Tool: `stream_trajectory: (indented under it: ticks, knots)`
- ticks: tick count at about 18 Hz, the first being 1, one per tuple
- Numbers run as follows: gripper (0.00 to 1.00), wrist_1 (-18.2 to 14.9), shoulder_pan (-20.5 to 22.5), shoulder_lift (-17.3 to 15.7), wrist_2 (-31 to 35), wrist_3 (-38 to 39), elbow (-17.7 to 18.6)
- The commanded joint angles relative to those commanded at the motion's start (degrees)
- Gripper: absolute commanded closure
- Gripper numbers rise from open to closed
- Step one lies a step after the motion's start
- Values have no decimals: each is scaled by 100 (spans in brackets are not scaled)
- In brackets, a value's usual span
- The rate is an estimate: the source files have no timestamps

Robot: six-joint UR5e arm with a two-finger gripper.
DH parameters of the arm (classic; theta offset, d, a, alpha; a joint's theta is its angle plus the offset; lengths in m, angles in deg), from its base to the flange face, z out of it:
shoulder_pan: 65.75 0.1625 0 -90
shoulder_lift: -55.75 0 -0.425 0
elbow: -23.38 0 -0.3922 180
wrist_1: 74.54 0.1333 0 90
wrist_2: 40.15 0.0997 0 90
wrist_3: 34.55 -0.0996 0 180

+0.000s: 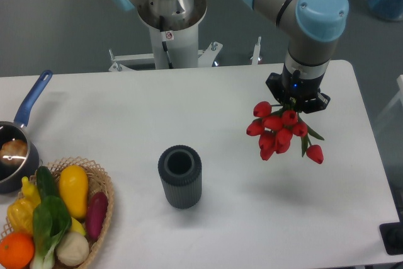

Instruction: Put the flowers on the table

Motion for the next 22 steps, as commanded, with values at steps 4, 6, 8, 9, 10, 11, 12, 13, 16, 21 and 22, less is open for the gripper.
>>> stream_trajectory:
  ticks: [4,6,8,9,10,11,12,13,16,21,22]
  knots:
    - [100,9,-9,26,0,52,0]
    - [100,17,-26,96,9,88,17]
    - [100,26,-70,158,0,97,44]
    - [100,44,-105,193,-9,105,79]
    - [100,53,-114,219,-9,132,140]
    - [100,114,-132,255,-17,228,210]
    - [100,236,-158,255,-18,350,333]
    - [100,429,-202,255,-18,439,508]
    - [73,852,-246,237,-26,457,887]
    - [0,870,-316,255,0,475,958]
    - [0,853,-316,246,0,475,958]
